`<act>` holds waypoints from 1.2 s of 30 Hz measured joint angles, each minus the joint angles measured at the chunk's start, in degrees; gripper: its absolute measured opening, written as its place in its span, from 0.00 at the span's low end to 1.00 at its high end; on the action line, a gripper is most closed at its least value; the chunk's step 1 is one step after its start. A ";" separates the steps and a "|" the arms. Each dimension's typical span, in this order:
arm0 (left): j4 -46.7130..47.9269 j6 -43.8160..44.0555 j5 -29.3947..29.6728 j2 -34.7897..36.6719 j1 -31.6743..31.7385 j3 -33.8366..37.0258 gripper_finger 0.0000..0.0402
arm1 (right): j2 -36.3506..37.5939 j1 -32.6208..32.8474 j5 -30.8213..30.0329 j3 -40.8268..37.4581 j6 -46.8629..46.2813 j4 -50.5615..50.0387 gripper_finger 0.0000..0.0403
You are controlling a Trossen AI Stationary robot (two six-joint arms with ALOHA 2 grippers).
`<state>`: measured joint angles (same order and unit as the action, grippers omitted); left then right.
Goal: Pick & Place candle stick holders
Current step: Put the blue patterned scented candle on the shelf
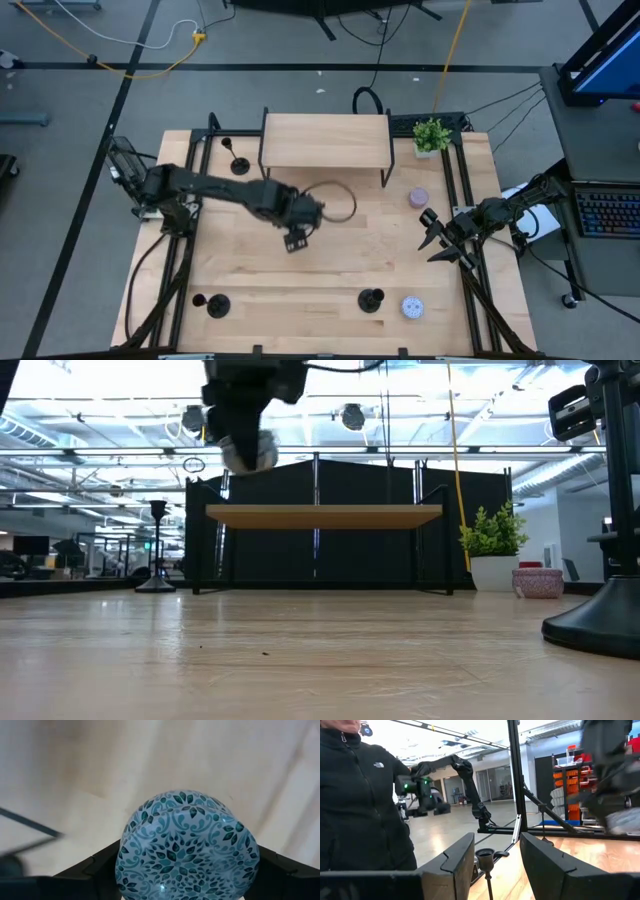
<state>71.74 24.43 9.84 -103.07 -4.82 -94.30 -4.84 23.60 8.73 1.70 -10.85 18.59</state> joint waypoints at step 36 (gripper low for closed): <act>-1.88 -13.94 1.42 -6.70 39.89 -16.07 0.72 | 0.00 0.00 0.02 -0.01 0.02 0.00 0.37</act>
<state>69.87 10.50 11.25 -109.76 35.07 -110.37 -4.84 23.59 8.75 1.69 -10.83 18.59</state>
